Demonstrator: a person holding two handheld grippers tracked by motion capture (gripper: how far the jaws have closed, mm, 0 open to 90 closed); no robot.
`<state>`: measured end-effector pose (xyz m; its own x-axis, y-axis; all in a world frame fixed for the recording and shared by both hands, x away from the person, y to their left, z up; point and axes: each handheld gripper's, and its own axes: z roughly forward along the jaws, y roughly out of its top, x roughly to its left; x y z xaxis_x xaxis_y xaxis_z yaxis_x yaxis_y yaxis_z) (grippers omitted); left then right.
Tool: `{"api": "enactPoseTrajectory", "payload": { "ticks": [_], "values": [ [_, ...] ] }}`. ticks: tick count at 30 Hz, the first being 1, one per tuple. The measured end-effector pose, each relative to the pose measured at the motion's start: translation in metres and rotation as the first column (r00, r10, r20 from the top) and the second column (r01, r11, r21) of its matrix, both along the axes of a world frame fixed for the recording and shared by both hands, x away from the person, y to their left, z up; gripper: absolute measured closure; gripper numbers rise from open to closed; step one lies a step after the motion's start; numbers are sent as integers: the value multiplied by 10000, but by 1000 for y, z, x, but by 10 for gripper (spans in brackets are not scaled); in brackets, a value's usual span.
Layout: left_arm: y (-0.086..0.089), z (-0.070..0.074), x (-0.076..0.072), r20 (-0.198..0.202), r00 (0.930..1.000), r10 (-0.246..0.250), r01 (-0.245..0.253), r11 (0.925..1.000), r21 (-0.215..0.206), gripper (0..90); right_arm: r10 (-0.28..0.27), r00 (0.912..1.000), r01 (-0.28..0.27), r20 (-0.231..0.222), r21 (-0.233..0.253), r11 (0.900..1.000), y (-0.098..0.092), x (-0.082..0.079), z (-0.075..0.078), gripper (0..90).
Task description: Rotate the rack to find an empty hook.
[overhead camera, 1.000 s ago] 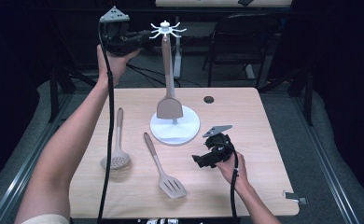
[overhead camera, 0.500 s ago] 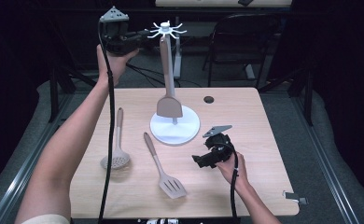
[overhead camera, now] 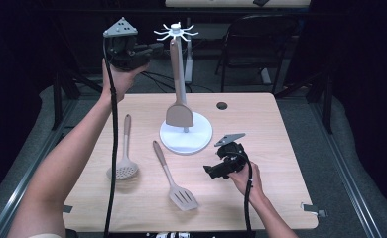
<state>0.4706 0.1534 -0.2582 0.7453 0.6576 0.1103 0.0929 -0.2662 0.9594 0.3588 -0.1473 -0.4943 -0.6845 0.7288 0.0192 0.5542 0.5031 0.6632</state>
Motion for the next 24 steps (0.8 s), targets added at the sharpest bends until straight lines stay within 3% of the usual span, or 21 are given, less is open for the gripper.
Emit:
{"api": "enactPoseTrajectory", "payload": {
  "ticks": [5,24],
  "values": [
    [-4,6,-2,225,9997,31,-34,9999,118,900,38,10000,-38,-16,-44,10000,0,0,0,49],
    [2,7,17,-10,9977,672,-672,9977,-19,900,39,10000,-39,-6,-100,9999,-2,1,0,54]
  ]
}}
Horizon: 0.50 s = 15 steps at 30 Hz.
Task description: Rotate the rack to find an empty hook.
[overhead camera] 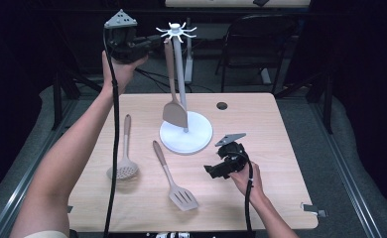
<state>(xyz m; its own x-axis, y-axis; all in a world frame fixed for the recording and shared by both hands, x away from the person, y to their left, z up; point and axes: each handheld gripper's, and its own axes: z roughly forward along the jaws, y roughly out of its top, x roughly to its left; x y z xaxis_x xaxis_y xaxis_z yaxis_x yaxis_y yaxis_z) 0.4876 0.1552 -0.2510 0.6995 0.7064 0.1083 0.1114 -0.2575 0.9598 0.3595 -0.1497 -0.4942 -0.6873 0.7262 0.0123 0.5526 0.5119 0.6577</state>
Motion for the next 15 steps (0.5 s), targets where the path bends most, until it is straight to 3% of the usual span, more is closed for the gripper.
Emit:
{"api": "enactPoseTrajectory", "payload": {
  "ticks": [7,12,15],
  "values": [
    [9,-2,-4,-108,9999,4,-5,9999,-132,857,18,10000,-18,16,-37,10000,1,-1,0,63],
    [20,-9,-9,-328,9994,132,-133,9999,-50,703,-14,10000,14,3,-160,9999,2,-1,-1,85],
    [26,-18,-10,-674,9973,286,-284,9996,38,573,39,10000,-38,13,-296,9996,4,-2,-2,91]
  ]
}}
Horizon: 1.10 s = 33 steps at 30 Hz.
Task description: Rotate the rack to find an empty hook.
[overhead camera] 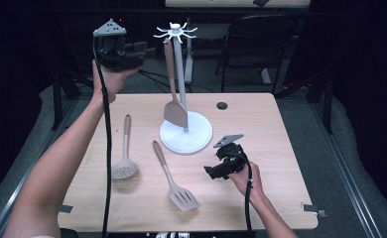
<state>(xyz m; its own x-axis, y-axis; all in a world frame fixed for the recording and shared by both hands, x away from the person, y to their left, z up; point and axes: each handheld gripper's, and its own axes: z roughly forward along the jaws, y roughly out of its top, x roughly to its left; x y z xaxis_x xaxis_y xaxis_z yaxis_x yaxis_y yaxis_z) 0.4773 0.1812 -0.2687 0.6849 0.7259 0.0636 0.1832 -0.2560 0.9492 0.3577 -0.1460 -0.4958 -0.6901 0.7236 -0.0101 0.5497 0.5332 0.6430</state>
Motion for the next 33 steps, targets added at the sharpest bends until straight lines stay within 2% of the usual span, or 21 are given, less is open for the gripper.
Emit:
{"api": "enactPoseTrajectory", "payload": {
  "ticks": [2,5,6,9,12,16,19,27,33],
  "values": [
    [3,-8,-1,-209,9998,3,-1,9999,102,492,-5,10000,5,6,-54,10000,1,0,-1,93],
    [5,-24,-5,-497,9988,16,8,9988,482,359,-2,10000,1,-17,-148,9999,2,0,-2,92],
    [5,-28,-6,-535,9986,33,-3,9984,569,359,6,10000,-7,-67,-213,9998,2,0,-2,90],
    [7,-45,-10,-846,9964,31,39,9966,824,276,-34,10000,32,-92,-233,9997,3,1,-3,85],
    [8,-61,-15,-1034,9946,98,25,9930,1177,231,-12,9997,5,-227,-345,9994,3,1,-4,82],
    [8,-86,-22,-1341,9909,94,115,9880,1543,187,-6,9997,-2,-263,-324,9995,4,1,-7,79],
    [7,-108,-29,-1554,9878,109,197,9808,1939,167,94,9988,-111,-477,-356,9993,4,2,-7,77],
    [11,-157,-42,-2370,9712,241,245,9795,1998,153,151,9976,-166,-681,-210,9996,7,1,-10,76],
    [13,-180,-50,-2682,9625,401,150,9796,2002,145,103,9978,-117,-650,-221,9997,10,0,-12,106]
  ]
}}
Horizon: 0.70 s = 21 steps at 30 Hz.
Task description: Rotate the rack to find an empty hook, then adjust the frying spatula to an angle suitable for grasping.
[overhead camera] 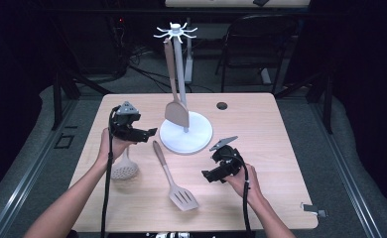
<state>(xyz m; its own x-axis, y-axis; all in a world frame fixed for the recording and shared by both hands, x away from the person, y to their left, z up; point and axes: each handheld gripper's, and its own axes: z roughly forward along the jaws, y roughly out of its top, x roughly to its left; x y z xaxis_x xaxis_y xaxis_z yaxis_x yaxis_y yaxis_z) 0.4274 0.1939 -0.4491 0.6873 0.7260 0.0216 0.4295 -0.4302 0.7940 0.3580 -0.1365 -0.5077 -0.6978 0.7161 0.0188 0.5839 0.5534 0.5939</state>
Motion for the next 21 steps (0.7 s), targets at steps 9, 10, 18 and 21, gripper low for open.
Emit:
{"api": "enactPoseTrajectory", "payload": {
  "ticks": [9,10,18,21],
  "values": [
    [1,-23,-6,-411,9990,152,-139,9995,301,143,52,10000,-54,-30,-388,9992,3,0,-3,167],
    [2,-24,-7,-469,9987,182,-168,9994,299,143,49,10000,-50,-27,-456,9989,4,0,-3,178],
    [8,-32,-14,-691,9965,479,-461,9986,264,130,159,9999,-160,-36,-447,9989,6,-5,-1,398],
    [8,-36,-18,-816,9947,621,-610,9980,168,118,422,9986,-433,-322,-348,9985,9,-8,0,520]
  ]
}}
